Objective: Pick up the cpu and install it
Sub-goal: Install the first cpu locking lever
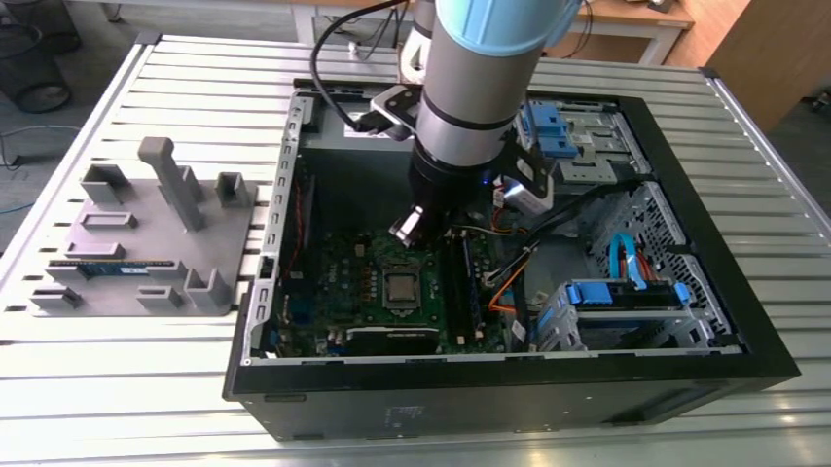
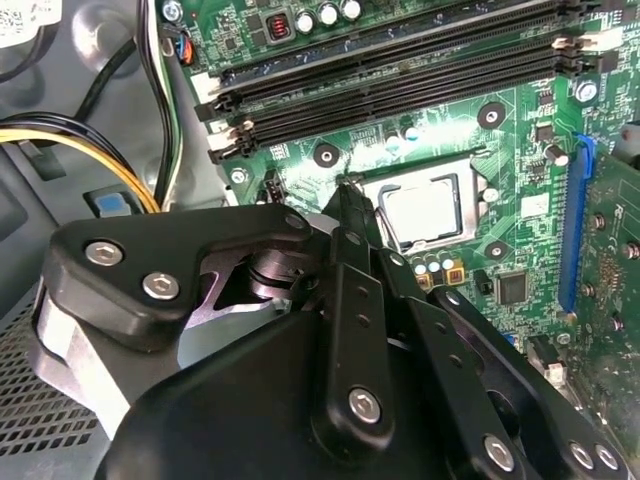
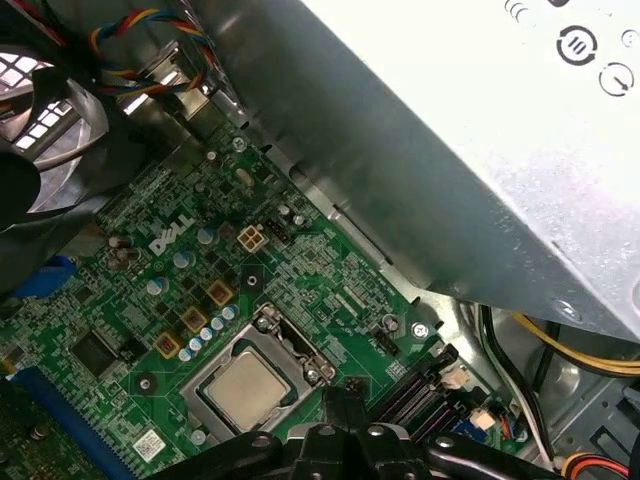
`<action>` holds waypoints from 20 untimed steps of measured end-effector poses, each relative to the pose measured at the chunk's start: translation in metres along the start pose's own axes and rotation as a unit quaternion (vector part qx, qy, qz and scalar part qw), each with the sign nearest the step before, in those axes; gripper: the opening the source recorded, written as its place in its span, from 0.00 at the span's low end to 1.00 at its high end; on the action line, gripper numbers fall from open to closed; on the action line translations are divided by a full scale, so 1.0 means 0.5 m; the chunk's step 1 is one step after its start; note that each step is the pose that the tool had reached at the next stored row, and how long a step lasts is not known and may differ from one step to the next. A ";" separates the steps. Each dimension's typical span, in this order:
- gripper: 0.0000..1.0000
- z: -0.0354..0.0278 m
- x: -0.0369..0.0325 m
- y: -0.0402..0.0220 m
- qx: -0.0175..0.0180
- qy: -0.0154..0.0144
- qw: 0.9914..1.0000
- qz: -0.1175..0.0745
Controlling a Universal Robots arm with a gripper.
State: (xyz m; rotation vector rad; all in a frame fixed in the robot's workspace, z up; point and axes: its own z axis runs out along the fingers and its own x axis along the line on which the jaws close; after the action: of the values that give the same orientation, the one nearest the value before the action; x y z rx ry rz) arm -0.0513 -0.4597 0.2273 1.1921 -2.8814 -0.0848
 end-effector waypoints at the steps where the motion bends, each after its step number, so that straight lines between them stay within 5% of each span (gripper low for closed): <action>1: 0.11 0.000 0.000 0.000 0.000 0.000 1.000 0.000; 5: 0.11 0.003 0.002 0.001 0.001 0.001 1.000 0.007; 12: 0.11 0.006 0.002 0.001 0.001 -0.002 0.999 0.051; 20: 0.11 0.009 0.009 0.007 0.003 -0.002 0.998 0.065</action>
State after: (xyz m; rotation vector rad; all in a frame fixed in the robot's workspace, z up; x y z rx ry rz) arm -0.0571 -0.4600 0.2230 1.0033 -2.9547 -0.0762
